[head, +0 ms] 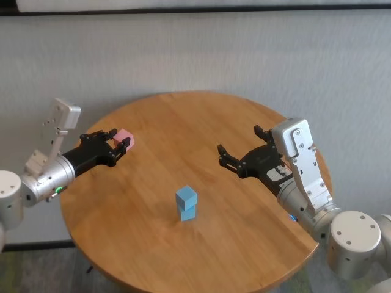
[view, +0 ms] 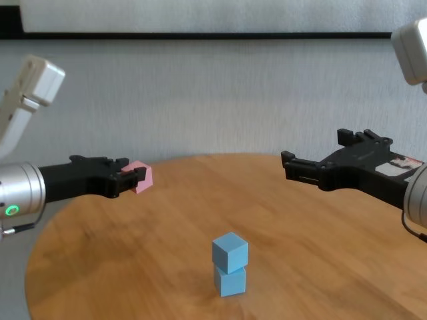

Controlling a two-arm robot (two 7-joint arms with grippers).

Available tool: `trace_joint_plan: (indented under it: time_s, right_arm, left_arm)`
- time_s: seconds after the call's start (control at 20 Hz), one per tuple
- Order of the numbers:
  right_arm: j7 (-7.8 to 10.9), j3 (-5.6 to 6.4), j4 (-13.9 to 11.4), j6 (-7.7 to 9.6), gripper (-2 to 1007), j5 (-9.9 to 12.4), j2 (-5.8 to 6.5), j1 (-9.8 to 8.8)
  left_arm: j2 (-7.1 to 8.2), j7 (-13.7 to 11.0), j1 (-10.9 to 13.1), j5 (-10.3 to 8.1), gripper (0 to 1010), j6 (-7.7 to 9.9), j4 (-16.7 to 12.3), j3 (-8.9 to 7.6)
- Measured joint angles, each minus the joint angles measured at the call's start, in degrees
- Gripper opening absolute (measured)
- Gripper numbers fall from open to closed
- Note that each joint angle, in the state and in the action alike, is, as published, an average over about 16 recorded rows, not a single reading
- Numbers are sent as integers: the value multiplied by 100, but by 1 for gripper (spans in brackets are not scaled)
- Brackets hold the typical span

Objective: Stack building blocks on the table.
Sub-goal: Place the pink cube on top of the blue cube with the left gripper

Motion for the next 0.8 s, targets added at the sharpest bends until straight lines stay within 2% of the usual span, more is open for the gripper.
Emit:
trace_joint_plan:
  time_s: [0.25,0.45,0.6,0.8]
  right_arm:
    - [0,0,0,0,1005,0,0,0]
    - [0,0,0,0,1005,0,0,0]
    - [0,0,0,0,1005,0,0,0]
    - [0,0,0,0,1005,0,0,0]
  left_arm:
    - [275,-63,501,-110,400,398,-1088,33]
    - [466,-71,859,-205,400,672,-1831,65]
    - [560,-84,1056,-268,400,843,-2240,115]
    - [608,-123,1227,-345,400,1040,-2590,223]
